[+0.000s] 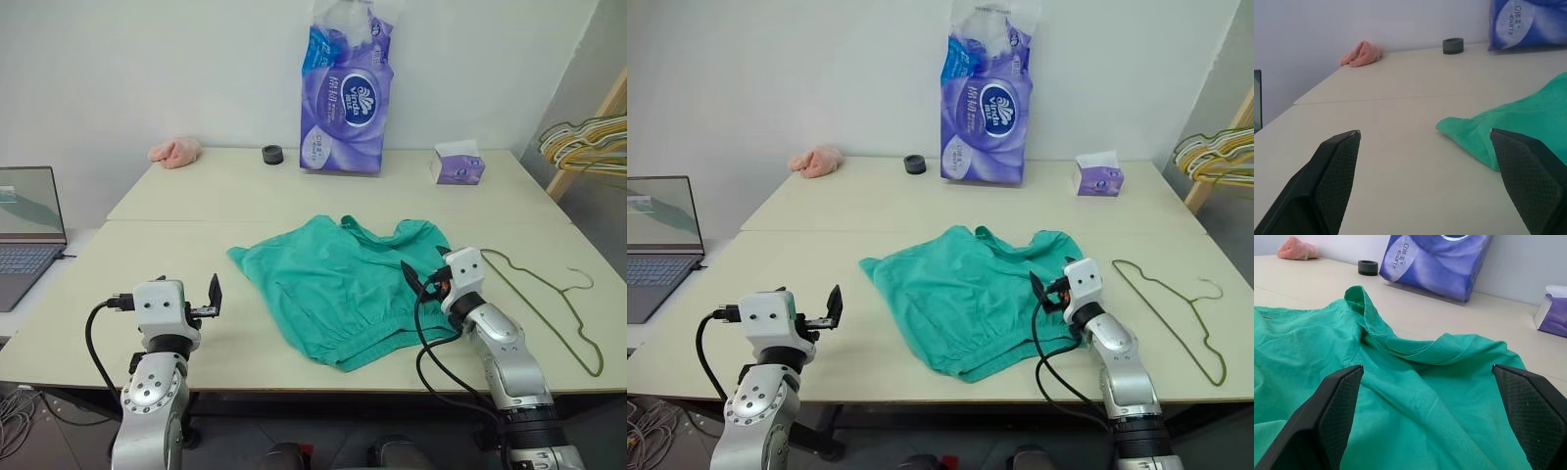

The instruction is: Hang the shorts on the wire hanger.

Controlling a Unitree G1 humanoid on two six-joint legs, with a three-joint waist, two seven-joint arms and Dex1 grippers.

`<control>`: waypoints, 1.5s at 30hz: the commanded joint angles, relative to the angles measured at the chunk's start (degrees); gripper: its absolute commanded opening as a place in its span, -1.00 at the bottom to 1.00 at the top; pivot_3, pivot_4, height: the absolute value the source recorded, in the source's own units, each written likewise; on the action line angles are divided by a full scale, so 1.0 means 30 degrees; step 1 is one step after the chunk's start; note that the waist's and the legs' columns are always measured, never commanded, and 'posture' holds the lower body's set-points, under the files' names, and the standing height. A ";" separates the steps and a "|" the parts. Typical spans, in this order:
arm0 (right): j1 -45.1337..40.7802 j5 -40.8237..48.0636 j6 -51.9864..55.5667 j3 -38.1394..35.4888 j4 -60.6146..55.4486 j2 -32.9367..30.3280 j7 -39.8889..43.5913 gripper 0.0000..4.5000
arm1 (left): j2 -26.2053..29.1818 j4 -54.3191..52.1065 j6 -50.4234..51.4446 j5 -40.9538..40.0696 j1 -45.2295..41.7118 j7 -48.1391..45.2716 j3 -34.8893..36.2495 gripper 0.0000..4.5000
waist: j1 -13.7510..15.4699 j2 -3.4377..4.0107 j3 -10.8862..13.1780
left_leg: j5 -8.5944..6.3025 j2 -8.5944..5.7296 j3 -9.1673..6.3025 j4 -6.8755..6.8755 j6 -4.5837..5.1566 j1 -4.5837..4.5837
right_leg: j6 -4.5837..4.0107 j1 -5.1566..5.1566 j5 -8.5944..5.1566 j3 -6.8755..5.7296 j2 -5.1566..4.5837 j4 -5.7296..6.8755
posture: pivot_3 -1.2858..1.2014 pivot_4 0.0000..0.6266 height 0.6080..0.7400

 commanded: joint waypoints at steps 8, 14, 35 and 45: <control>-0.0453 0.0215 -0.0211 -0.0188 -0.0357 -0.0080 0.0193 1.00 | 0.0270 -0.0904 -0.0017 0.0234 -0.0026 -0.0242 -0.0187 0.98 | 0.0006 0.0002 0.0003 | -0.0001 0.0003 0.0025 -0.0003 0.0000 -0.0005 | 0.0005 -0.0020 0.0001 0.0023 0.0000 0.0000 | -0.01 -0.98 1.00; -0.0415 0.0257 -0.0195 -0.0182 -0.0402 -0.0069 0.0388 1.00 | 0.0424 -0.1009 -0.0165 0.0064 0.0031 -0.0716 -0.0428 0.98 | 0.0005 0.0001 0.0004 | 0.0000 0.0005 0.0045 -0.0007 0.0000 -0.0012 | 0.0008 -0.0041 0.0002 0.0039 0.0000 0.0000 | -0.02 -0.98 1.00; -0.0195 0.0887 0.0181 -0.0029 -0.1120 -0.0869 0.2468 1.00 | 0.2240 -0.0657 -0.2584 -0.0014 0.0827 -0.4048 -0.1448 0.98 | -0.0076 0.0007 0.0007 | -0.0001 0.0012 0.0107 -0.0015 -0.0001 -0.0034 | 0.0015 -0.0093 0.0007 0.0082 0.0000 -0.0002 | -0.05 -1.00 1.00; 0.2442 0.5002 0.3649 0.0944 -0.5308 -0.5409 0.9778 1.00 | 0.6556 0.0069 -0.3323 -0.2123 0.0833 -1.0907 -0.2589 0.98 | -0.0399 0.0083 0.0089 | -0.0004 0.0034 0.0135 -0.0018 0.0003 -0.0058 | 0.0012 -0.0154 0.0000 0.0085 -0.0004 -0.0012 | -0.09 -0.97 1.00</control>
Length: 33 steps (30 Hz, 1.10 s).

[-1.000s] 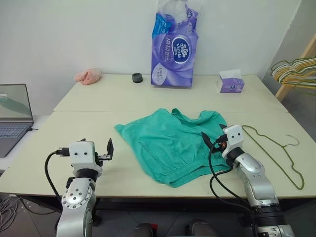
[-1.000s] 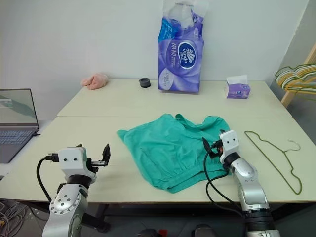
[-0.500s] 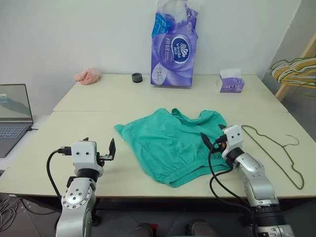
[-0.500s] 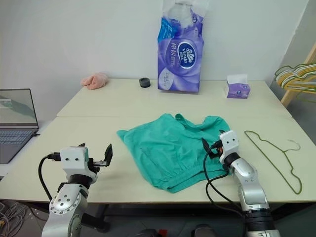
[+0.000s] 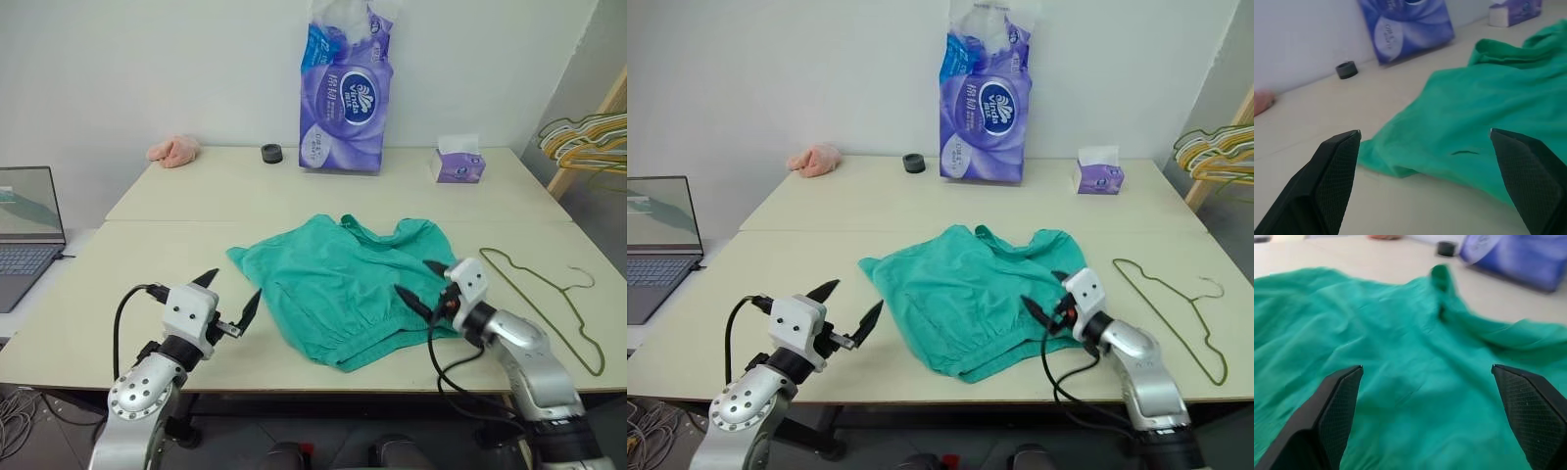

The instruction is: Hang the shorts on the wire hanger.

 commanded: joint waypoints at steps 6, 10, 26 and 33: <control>0.1314 0.0899 0.0660 0.0977 -0.2911 -0.4087 0.4594 1.00 | 0.2828 0.1445 -0.1465 0.0069 -0.1426 -0.3702 -0.1223 0.98 | -0.0479 -0.0009 0.0117 | 0.0000 0.0022 0.0005 0.0002 0.0001 0.0011 | -0.0013 -0.0012 -0.0007 -0.0005 0.0003 -0.0005 | -0.12 -0.94 1.00; 0.1785 0.1216 0.0807 -0.0085 -0.1659 -0.3875 0.3853 1.00 | 0.3085 0.0214 0.0638 -0.2297 -0.1366 -0.5096 -0.1220 0.98 | -0.0622 -0.0067 0.0165 | -0.0002 0.0028 0.0015 0.0002 -0.0003 0.0003 | 0.0016 -0.0015 0.0008 0.0003 0.0003 -0.0013 | -0.13 -0.93 1.00; 0.2365 0.4848 0.4583 -0.4546 0.1502 -0.3624 0.3471 1.00 | 0.5942 -0.1784 0.4889 -0.7355 -0.0646 -0.8215 0.0796 0.98 | -0.1072 0.0031 0.0269 | -0.0016 0.0075 0.0057 0.0006 -0.0020 0.0001 | 0.0009 0.0013 0.0006 0.0046 0.0056 0.0012 | -0.15 -0.93 1.00; 0.0645 0.5319 0.7474 -0.2983 0.0642 -0.2401 0.2122 1.00 | 0.5802 -0.1684 0.4947 -0.7291 -0.0875 -0.8310 0.0668 0.98 | -0.1553 0.0038 0.0276 | -0.0025 0.0167 0.0070 -0.0001 -0.0036 -0.0001 | 0.0000 -0.0003 0.0008 0.0051 0.0136 0.0019 | -0.14 -0.92 1.00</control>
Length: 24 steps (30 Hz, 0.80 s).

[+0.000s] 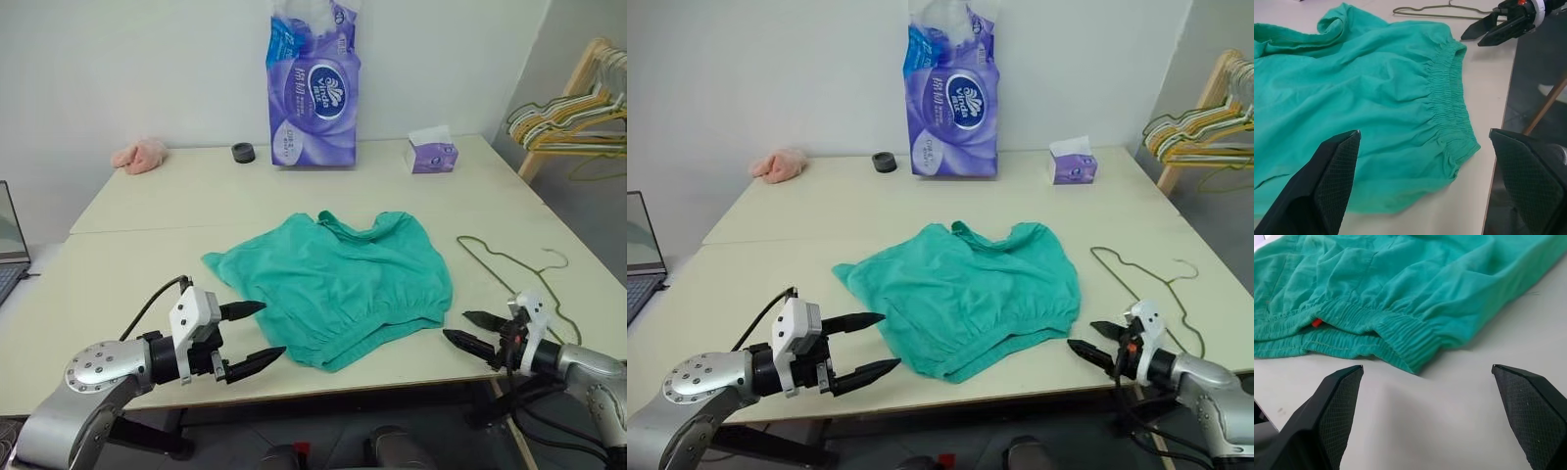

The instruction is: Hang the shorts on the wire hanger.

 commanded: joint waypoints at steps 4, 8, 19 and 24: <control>-0.2404 0.0077 0.1973 0.1835 -0.0907 0.1248 -0.1129 1.00 | -0.0198 -0.0425 -0.0066 -0.0191 -0.0431 0.0085 -0.0067 0.98 | -0.0194 0.0005 0.0005 | 0.0001 0.0013 0.0018 0.0003 0.0000 0.0006 | -0.0026 -0.0006 0.0020 0.0015 0.0012 0.0002 | -0.14 -0.92 1.00; -0.3162 -0.0494 0.2420 0.2873 -0.1378 0.1445 -0.1834 0.82 | -0.0216 -0.0740 0.0122 -0.0309 -0.0234 0.0198 0.0001 1.00 | -0.0130 0.0004 0.0005 | -0.0005 0.0014 0.0012 -0.0001 -0.0008 -0.0012 | -0.0027 -0.0025 0.0017 0.0009 0.0012 -0.0003 | -0.13 -0.92 1.00; -0.5322 -0.4629 -0.1706 0.4558 0.0190 0.0532 -0.2358 -0.80 | -0.0480 -0.1755 0.0919 -0.0597 -0.0050 0.1718 0.0336 1.00 | -0.0098 0.0008 0.0008 | -0.0009 0.0016 0.0017 0.0002 -0.0017 -0.0010 | -0.0026 -0.0029 0.0018 0.0012 0.0012 -0.0005 | -0.12 -0.93 1.00; -0.8755 -0.7718 -0.6866 0.5515 0.4233 -0.0304 -0.1755 -0.99 | -0.0525 -0.2027 0.1069 -0.0589 0.0119 0.2278 0.0528 1.00 | -0.0149 0.0013 0.0017 | -0.0009 0.0020 0.0041 0.0004 -0.0017 -0.0009 | -0.0022 -0.0032 0.0022 0.0026 0.0017 -0.0001 | -0.10 -0.92 1.00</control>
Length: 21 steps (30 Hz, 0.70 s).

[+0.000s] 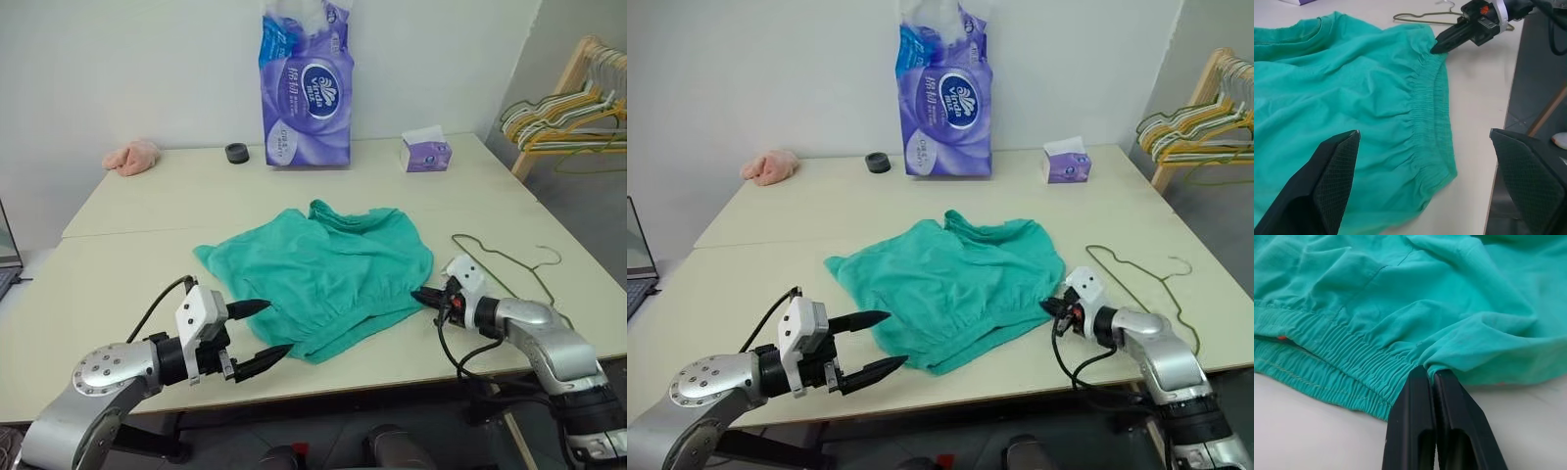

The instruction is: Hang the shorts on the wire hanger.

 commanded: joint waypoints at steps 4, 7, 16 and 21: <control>-0.7518 -0.4508 -0.8657 0.1579 0.9078 -0.0882 0.0822 -0.99 | -0.0055 -0.1128 0.0203 -0.0215 0.0222 0.0582 0.0658 1.00 | -0.0059 0.0016 0.0032 | 0.0001 0.0002 0.0025 0.0010 0.0003 0.0019 | -0.0015 0.0009 0.0021 0.0007 0.0000 0.0001 | -0.09 -0.92 1.00; -1.1736 -0.6048 -1.1517 0.2309 1.5093 -0.0136 0.0300 -0.99 | -0.0144 -0.1276 0.0228 -0.0047 0.0255 0.0756 0.0466 1.00 | -0.0112 0.0035 0.0070 | 0.0005 0.0010 0.0044 0.0009 0.0007 0.0028 | -0.0057 0.0008 0.0049 0.0008 0.0006 0.0003 | -0.08 -0.93 1.00; -1.5175 -0.7341 -1.4121 0.3085 2.0685 0.1059 0.4205 -0.77 | -0.0228 -0.1250 0.0150 0.0230 -0.0075 0.0966 -0.0203 1.00 | -0.0093 0.0022 0.0058 | -0.0004 0.0035 -0.0012 -0.0013 -0.0007 -0.0016 | -0.0165 -0.0010 0.0096 -0.0018 0.0029 0.0000 | -0.09 -0.95 1.00; -1.3870 -0.8975 -1.5308 0.3702 1.9386 -0.0513 0.3686 -0.08 | -0.0214 -0.0995 -0.0137 0.0501 -0.0170 0.0743 -0.0647 1.00 | -0.0039 0.0026 0.0055 | -0.0008 0.0020 -0.0002 -0.0003 -0.0014 -0.0028 | -0.0164 -0.0025 0.0096 -0.0002 0.0014 0.0004 | -0.09 -0.95 1.00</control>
